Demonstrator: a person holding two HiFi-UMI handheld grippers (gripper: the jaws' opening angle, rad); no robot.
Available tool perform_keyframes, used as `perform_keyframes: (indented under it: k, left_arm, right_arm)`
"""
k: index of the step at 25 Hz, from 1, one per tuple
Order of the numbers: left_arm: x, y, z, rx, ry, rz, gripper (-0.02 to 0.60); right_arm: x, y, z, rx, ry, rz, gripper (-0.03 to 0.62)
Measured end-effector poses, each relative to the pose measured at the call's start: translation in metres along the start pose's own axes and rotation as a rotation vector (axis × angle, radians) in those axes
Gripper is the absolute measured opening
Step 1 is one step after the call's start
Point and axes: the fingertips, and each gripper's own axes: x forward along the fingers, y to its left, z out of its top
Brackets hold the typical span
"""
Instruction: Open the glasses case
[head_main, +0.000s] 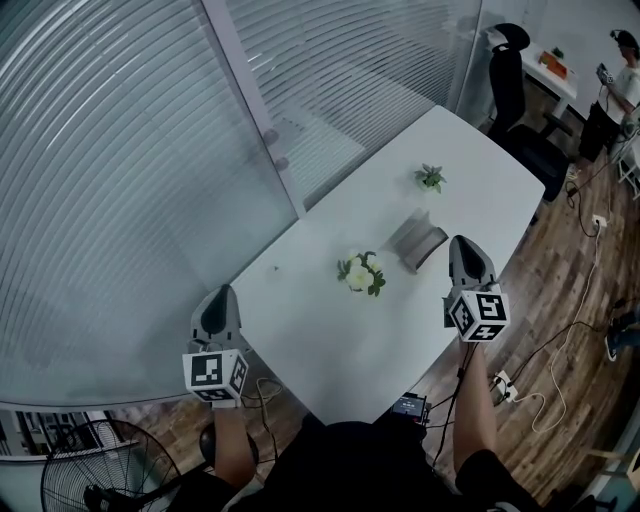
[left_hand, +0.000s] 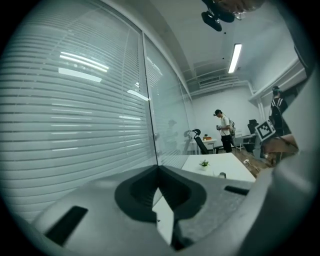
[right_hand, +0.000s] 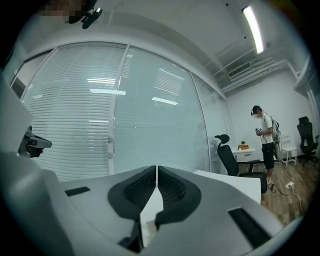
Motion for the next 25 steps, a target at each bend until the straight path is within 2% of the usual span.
perform_keyframes:
  k: [7,11,14,15,25]
  left_arm:
    - [-0.002,-0.003,0.024,0.021,-0.026,-0.007,-0.005]
    - [-0.006,-0.022,0.034,-0.045,-0.063,-0.014,-0.005]
    - [0.007,-0.043,0.049,0.048,-0.095,-0.055,-0.006]
    - [0.008,-0.045,0.052,0.059,-0.100,-0.059,-0.006]
    - [0.005,-0.037,0.055,0.069,-0.078,0.004,-0.006]
  right_arm:
    - [-0.052,0.019,0.038,-0.066,-0.039,-0.062,0.027]
    - [-0.079,0.038,0.047,-0.021,-0.059,-0.042,0.023]
    - [-0.075,0.054,0.047,-0.045,-0.040,-0.008,0.020]
    - [-0.075,0.058,0.046,-0.045,-0.035,0.000,0.020]
    - [-0.078,0.070,0.059,-0.056,-0.050,0.001,0.015]
